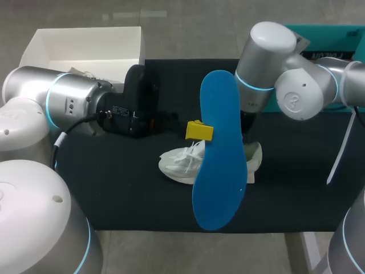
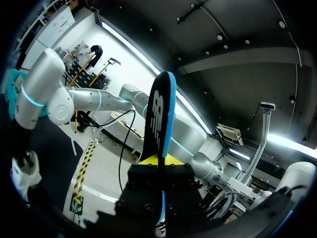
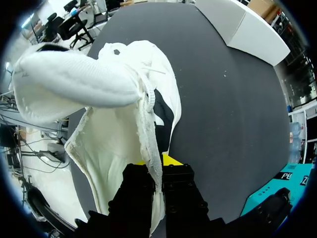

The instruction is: Take the shoe out of the shoebox, open the shoe tongue, remove and reinsert the insole, then place the shoe into the shoebox

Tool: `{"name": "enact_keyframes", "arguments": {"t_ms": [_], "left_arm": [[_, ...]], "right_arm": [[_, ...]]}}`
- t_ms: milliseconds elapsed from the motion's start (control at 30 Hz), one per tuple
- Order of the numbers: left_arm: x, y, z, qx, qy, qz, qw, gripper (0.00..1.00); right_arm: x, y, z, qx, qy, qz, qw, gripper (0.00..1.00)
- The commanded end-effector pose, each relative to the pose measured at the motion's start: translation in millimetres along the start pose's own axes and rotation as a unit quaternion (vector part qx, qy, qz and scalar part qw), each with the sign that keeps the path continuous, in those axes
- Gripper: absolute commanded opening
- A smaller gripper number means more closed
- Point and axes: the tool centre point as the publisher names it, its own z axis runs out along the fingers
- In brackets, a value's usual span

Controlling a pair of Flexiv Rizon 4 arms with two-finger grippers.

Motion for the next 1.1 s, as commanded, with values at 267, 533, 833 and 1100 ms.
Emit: {"name": "enact_keyframes", "arguments": {"t_ms": [267,533,833,1100], "left_arm": [[-0.4,0.3,0.6,-0.001,-0.001,0.0,1.0,0.0],[-0.4,0.3,0.6,-0.001,-0.001,0.0,1.0,0.0],[-0.4,0.3,0.6,-0.001,-0.001,0.0,1.0,0.0],[-0.4,0.3,0.6,-0.001,-0.001,0.0,1.0,0.0]], "right_arm": [[6.4,6.9,-37.1,-0.022,0.008,0.151,0.988,0.0],[-4.7,8.3,-60.6,-0.067,0.007,0.284,0.956,0.0],[-12.6,16.9,-51.1,-0.121,0.004,0.441,0.889,0.0],[-9.4,23.4,-52.2,-0.142,-0.031,0.5,0.854,0.0]]}}
